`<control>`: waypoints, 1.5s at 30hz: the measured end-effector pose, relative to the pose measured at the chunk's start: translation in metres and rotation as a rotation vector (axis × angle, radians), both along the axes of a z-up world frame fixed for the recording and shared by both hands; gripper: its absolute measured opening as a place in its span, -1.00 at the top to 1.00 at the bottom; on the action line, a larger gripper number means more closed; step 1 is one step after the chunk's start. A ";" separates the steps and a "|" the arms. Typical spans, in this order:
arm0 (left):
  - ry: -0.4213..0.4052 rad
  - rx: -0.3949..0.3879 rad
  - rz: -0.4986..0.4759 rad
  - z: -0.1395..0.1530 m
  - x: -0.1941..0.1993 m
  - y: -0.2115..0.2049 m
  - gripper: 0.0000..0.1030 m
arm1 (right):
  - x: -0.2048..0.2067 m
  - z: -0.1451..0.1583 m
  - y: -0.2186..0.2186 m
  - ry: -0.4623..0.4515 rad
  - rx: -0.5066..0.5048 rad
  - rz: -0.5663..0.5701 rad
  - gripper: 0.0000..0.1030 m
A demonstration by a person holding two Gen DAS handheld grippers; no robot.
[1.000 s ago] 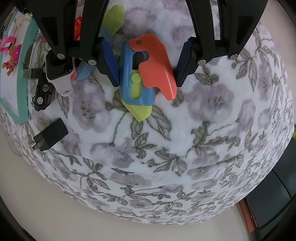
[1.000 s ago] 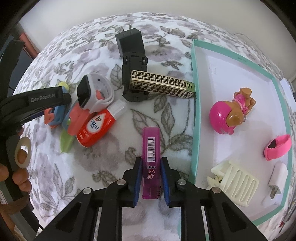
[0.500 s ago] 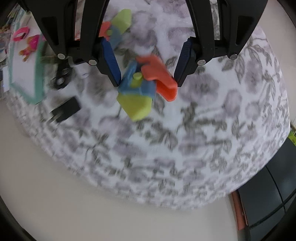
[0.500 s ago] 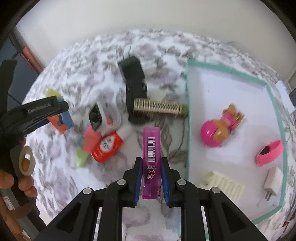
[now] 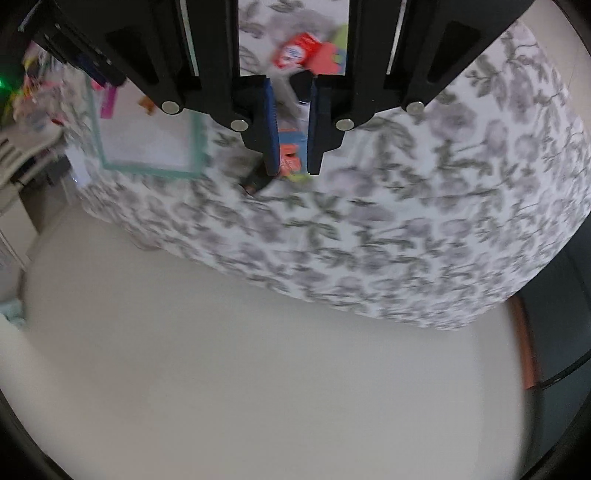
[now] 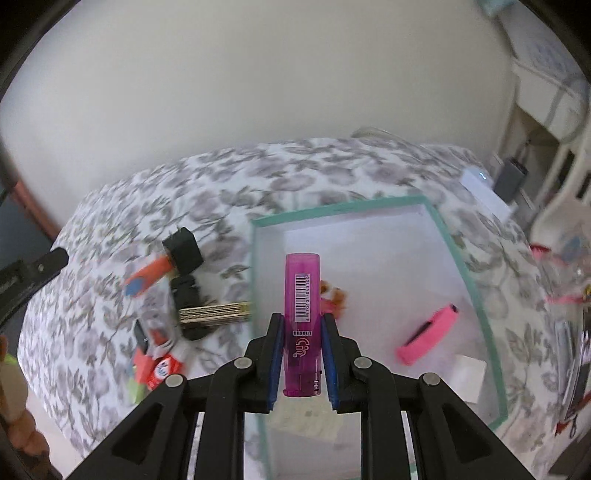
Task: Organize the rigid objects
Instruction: 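Carry the toy knife and pink tube over the tray with both grippers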
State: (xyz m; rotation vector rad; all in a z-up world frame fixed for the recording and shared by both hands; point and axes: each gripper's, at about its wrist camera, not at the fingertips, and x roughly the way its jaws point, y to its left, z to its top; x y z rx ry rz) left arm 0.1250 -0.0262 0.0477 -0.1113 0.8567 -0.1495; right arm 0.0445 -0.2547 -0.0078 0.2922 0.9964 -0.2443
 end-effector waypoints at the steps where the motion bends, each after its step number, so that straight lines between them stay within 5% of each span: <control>1: -0.004 0.013 -0.013 0.000 -0.002 -0.006 0.73 | -0.001 -0.001 -0.005 0.003 0.009 -0.014 0.59; 13: 0.146 0.002 0.084 -0.042 0.030 0.017 0.71 | 0.000 -0.019 -0.027 0.030 0.075 -0.051 0.60; 14: 0.157 0.005 0.087 -0.046 0.035 0.016 0.64 | 0.002 -0.020 -0.027 0.030 0.077 -0.050 0.60; 18: 0.203 -0.004 0.077 -0.065 0.054 0.008 -0.22 | 0.007 -0.023 -0.028 0.031 0.058 -0.037 0.60; 32: 0.393 0.153 0.002 -0.125 0.094 -0.030 -0.23 | 0.018 -0.042 -0.042 0.070 0.063 -0.051 0.60; 35: 0.422 0.153 -0.006 -0.134 0.094 -0.036 -0.22 | 0.017 -0.044 -0.045 0.078 0.061 -0.056 0.60; 38: 0.427 0.113 -0.014 -0.136 0.091 -0.038 0.18 | 0.016 -0.047 -0.048 0.087 0.067 -0.063 0.60; 41: 0.419 0.138 -0.011 -0.133 0.087 -0.040 0.19 | 0.015 -0.049 -0.051 0.092 0.074 -0.069 0.60; 45: 0.422 0.048 0.023 -0.127 0.080 -0.029 0.29 | 0.013 -0.048 -0.054 0.085 0.089 -0.075 0.60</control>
